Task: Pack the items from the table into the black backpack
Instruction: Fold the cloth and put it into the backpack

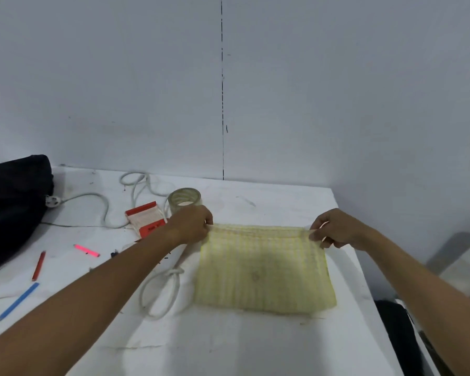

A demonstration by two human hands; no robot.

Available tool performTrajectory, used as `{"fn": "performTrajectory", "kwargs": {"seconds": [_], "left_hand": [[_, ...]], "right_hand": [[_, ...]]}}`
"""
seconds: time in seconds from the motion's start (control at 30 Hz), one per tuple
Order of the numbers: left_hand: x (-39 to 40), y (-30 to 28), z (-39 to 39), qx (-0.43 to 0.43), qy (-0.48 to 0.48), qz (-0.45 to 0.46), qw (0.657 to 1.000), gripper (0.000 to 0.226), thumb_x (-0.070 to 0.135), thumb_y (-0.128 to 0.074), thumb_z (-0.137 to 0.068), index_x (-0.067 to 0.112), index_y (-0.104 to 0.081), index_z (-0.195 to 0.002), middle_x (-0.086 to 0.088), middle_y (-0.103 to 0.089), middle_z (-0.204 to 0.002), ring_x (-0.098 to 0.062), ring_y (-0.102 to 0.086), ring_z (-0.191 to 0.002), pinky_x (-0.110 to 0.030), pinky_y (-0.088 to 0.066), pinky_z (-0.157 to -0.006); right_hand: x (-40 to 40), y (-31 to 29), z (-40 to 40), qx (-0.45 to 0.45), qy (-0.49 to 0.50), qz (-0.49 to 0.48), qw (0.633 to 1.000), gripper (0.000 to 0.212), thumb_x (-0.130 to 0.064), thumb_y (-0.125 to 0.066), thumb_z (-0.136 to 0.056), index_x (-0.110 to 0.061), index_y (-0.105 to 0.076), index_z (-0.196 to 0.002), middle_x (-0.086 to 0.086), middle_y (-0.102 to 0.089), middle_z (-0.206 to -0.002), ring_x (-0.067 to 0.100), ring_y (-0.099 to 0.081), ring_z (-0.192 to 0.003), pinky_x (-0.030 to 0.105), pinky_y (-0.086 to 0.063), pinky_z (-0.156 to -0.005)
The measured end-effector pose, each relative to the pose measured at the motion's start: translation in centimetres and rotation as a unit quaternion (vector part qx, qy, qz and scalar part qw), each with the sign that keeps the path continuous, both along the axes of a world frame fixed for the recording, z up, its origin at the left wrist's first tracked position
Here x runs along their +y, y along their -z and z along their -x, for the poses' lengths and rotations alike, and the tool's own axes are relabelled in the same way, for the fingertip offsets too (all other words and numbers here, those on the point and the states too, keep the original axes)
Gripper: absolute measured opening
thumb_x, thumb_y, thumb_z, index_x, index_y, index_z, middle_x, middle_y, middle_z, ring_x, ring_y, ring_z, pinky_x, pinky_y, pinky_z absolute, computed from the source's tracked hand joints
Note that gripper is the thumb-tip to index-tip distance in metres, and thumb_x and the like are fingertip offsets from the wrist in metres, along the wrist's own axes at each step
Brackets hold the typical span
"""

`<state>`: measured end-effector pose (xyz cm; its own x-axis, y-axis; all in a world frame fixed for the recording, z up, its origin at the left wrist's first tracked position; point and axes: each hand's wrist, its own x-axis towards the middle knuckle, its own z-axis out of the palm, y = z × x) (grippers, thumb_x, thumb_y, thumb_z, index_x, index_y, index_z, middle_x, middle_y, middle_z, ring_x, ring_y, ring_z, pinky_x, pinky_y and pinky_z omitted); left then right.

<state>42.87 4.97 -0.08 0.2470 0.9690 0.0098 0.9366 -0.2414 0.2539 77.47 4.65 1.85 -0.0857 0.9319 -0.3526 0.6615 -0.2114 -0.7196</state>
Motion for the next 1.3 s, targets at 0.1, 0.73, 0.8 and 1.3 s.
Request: {"fn": "performTrajectory", "kwargs": {"seconds": [0.1, 0.73, 0.8, 1.3], "left_hand": [[2.3, 0.8, -0.3, 0.049, -0.006, 0.003, 0.999, 0.028, 0.009, -0.050, -0.086, 0.014, -0.068, -0.107, -0.005, -0.068, -0.104, -0.023, -0.063, -0.098, -0.028, -0.047, -0.074], [2.1, 9.9, -5.2, 0.100, 0.125, -0.072, 0.984, 0.077, 0.063, -0.022, -0.084, 0.016, -0.051, -0.137, -0.024, -0.040, -0.146, -0.045, -0.035, -0.136, -0.061, -0.033, -0.105], [1.0, 11.0, -5.0, 0.087, 0.095, 0.007, 0.992, 0.098, 0.078, 0.010, -0.076, 0.024, -0.022, -0.152, -0.017, -0.010, -0.160, -0.038, -0.006, -0.147, -0.054, -0.007, -0.117], [2.2, 7.1, -1.7, -0.025, 0.142, -0.007, 0.989, 0.057, 0.041, -0.048, -0.081, 0.008, -0.059, -0.127, -0.015, -0.057, -0.130, -0.029, -0.050, -0.127, -0.037, -0.040, -0.103]], "right_hand": [[2.4, 0.9, 0.5, -0.008, 0.031, -0.015, 0.999, 0.010, 0.002, -0.070, -0.079, -0.003, -0.061, -0.080, 0.020, -0.065, -0.076, 0.015, -0.061, -0.047, 0.019, -0.024, -0.042], [2.1, 10.4, 6.8, -0.328, -0.117, -0.262, 0.900, 0.082, -0.065, -0.010, -0.087, -0.012, -0.038, -0.144, 0.019, -0.032, -0.151, 0.041, -0.028, -0.139, 0.051, -0.028, -0.109], [1.0, 11.8, 6.9, -0.352, -0.146, -0.180, 0.907, 0.095, -0.070, 0.007, -0.075, -0.020, -0.016, -0.152, 0.013, -0.009, -0.159, 0.035, -0.005, -0.146, 0.049, -0.007, -0.117], [-8.2, 11.1, 9.8, -0.381, -0.026, -0.260, 0.887, 0.067, -0.046, -0.034, -0.083, 0.006, -0.065, -0.112, 0.031, -0.059, -0.120, 0.051, -0.056, -0.111, 0.053, -0.051, -0.087]]}}
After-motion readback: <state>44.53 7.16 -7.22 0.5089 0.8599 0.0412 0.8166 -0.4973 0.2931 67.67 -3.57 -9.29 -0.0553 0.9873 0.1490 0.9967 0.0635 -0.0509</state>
